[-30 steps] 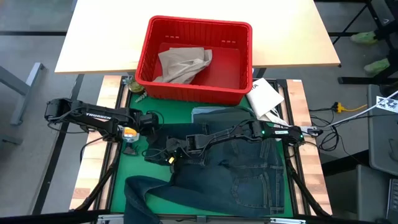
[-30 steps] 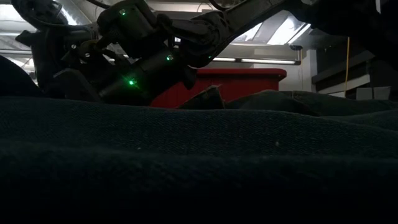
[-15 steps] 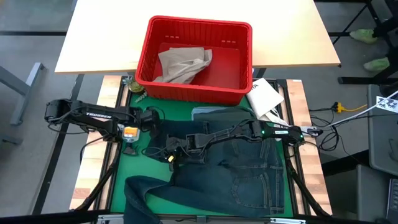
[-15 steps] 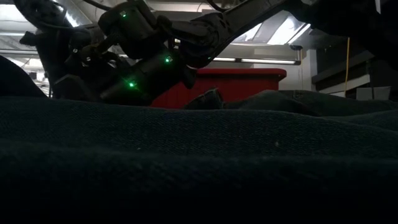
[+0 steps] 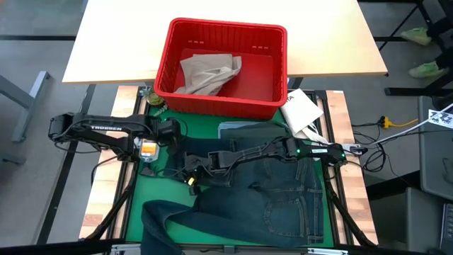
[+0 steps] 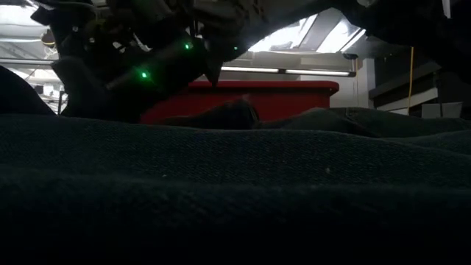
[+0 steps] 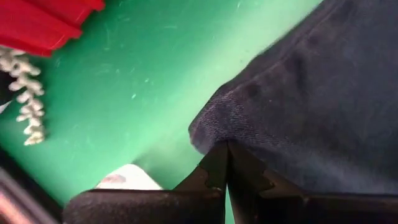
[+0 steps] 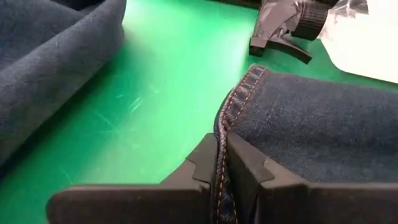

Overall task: Fold Laundry from Bin
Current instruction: Fold the dark blue pants

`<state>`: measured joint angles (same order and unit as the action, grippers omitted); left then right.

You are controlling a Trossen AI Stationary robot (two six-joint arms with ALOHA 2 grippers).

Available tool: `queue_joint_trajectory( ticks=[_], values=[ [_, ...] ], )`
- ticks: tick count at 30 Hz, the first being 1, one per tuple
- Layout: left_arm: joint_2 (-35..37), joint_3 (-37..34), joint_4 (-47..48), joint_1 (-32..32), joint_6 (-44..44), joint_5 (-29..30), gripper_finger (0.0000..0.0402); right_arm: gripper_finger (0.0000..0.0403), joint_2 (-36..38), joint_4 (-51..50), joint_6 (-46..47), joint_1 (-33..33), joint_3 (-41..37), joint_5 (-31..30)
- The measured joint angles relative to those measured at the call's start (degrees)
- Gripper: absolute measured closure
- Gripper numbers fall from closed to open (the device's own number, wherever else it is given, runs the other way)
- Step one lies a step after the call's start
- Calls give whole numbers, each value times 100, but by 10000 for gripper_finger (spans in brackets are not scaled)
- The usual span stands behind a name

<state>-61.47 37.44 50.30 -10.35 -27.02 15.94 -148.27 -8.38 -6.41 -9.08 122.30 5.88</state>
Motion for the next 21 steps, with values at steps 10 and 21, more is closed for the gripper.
queue_joint_trajectory(
  ticks=[10,21],
  values=[
    [2,474,754,-2,217,-100,402,372,4,-266,-201,0,334,-35],
    [2,476,779,107,157,-1976,402,372,17,-705,-204,4,339,-31]
  ],
)
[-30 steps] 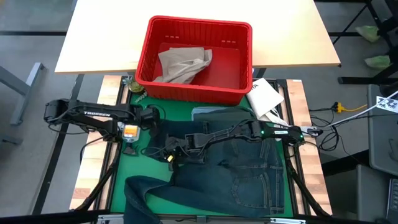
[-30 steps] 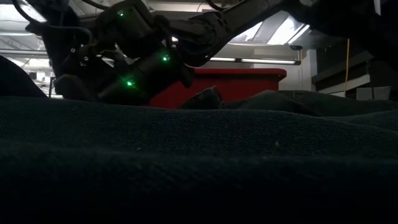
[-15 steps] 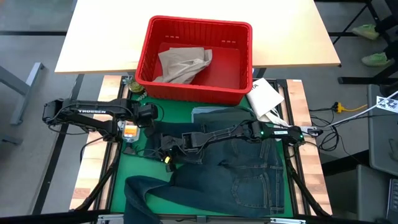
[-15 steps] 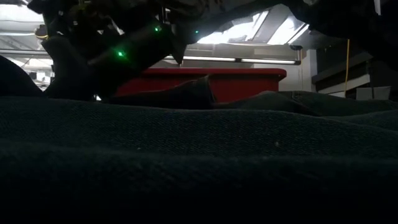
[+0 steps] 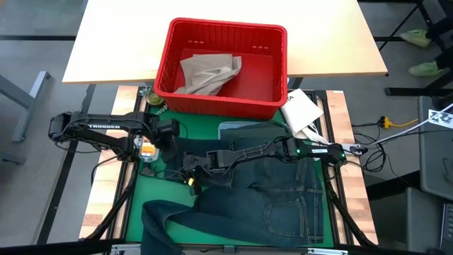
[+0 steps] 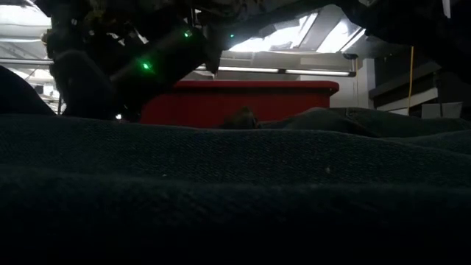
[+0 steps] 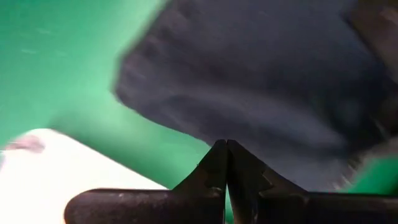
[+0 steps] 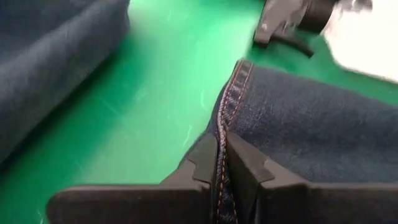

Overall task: Fold Laundry from Bin
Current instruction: Fold the dark blue pants

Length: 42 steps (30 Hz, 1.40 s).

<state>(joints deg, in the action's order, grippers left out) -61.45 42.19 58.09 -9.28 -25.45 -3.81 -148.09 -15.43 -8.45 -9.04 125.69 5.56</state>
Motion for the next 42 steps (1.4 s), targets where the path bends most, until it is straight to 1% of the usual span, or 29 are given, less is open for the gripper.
queue_joint_trajectory(
  ticks=[2,7,10,15,18,22,25,27,29,31,35,40,42],
  values=[
    [0,0,0,166,0,-182,402,372,0,-83,11,2,0,0],
    [0,0,-5,762,2,-397,397,372,7,-105,15,2,0,0],
    [0,0,-5,1139,-52,-437,371,372,8,-108,13,2,0,-5],
    [-2,0,-14,1700,-434,-446,308,370,9,-108,13,4,0,-96],
    [-2,0,-100,1982,-540,-411,276,350,9,-113,-11,7,0,-97],
    [-2,-4,-394,2380,-748,73,252,300,9,-115,-87,7,0,-98],
    [-2,-117,-786,2650,-931,474,250,262,15,-136,-87,3,0,-72],
    [-2,-263,-1020,2801,-1090,608,255,244,22,-176,-88,9,0,101],
    [-2,-419,-1151,2916,-1207,623,261,234,71,-352,-87,45,0,371],
    [-2,-578,-1173,3017,-1344,625,269,230,158,-592,-97,65,4,495],
    [-2,-936,-1215,3126,-1605,627,284,228,342,-1070,-277,83,4,292],
    [-2,-1429,-1781,3139,-1643,629,302,228,531,-1797,-425,-11,3,152],
    [-2,-1617,-2025,3141,-1645,636,308,228,557,-2219,-483,-79,4,-14]
  ],
)
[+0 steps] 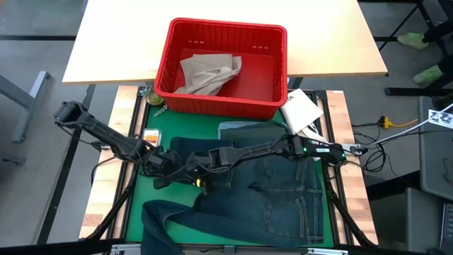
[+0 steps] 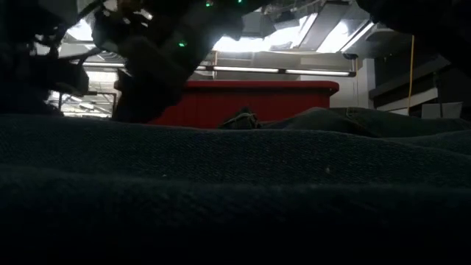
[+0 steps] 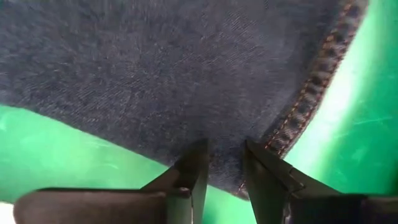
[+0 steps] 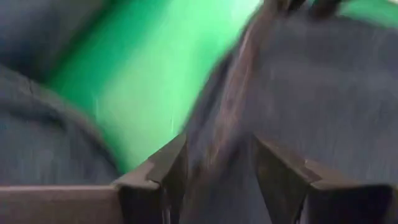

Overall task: Fold Laundry from Bin
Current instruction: Fold the dark blue pants

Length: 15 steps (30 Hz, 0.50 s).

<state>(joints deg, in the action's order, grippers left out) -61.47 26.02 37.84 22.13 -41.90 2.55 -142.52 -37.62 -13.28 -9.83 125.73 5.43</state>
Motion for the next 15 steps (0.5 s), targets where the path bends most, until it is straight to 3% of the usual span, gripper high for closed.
queue_joint_trajectory(
  ticks=[4,9,15],
  values=[
    [7,-303,-253,2,-34,9,318,228,8,-1107,-27,-178,-7,-420],
    [26,-481,-308,4,-161,12,326,228,22,-1879,83,-448,-85,-1528],
    [10,-433,-269,0,-157,-17,332,228,26,-2028,86,-531,-79,-1655]
  ],
)
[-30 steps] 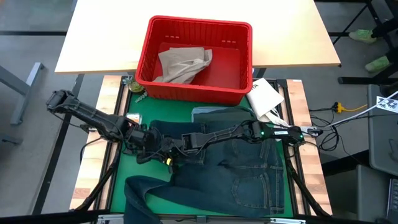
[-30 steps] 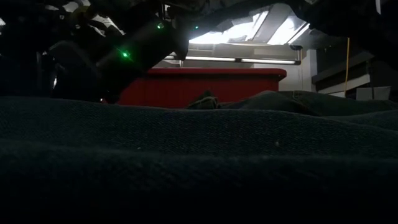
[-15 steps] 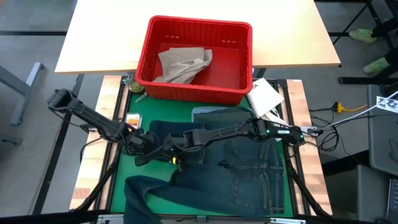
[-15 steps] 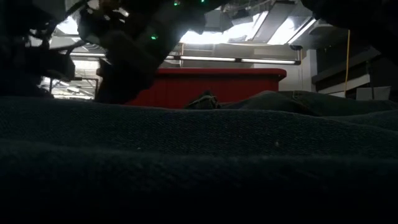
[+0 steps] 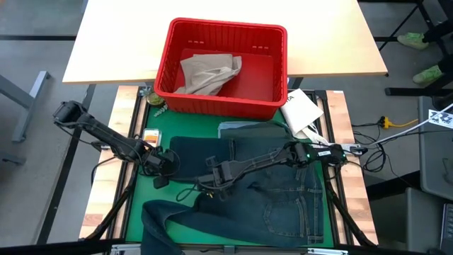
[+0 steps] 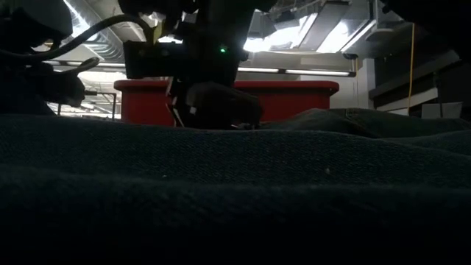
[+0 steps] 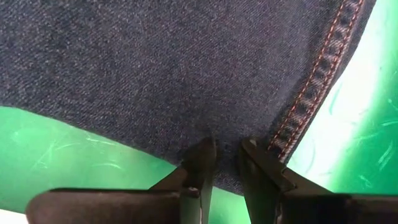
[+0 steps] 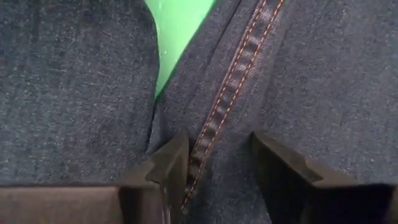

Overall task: Fold Laundry from Bin
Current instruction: Fold the dark blue pants

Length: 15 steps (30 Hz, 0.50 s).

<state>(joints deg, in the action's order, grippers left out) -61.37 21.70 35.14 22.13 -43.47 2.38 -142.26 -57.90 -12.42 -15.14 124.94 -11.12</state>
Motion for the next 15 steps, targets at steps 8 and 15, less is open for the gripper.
queue_joint_trajectory(
  ticks=[8,15],
  values=[
    [-23,913,922,4,402,-115,352,228,-7,-440,-57,-24,734,257],
    [-17,1629,1591,4,670,122,378,228,221,-839,-309,-31,925,-142]
  ],
)
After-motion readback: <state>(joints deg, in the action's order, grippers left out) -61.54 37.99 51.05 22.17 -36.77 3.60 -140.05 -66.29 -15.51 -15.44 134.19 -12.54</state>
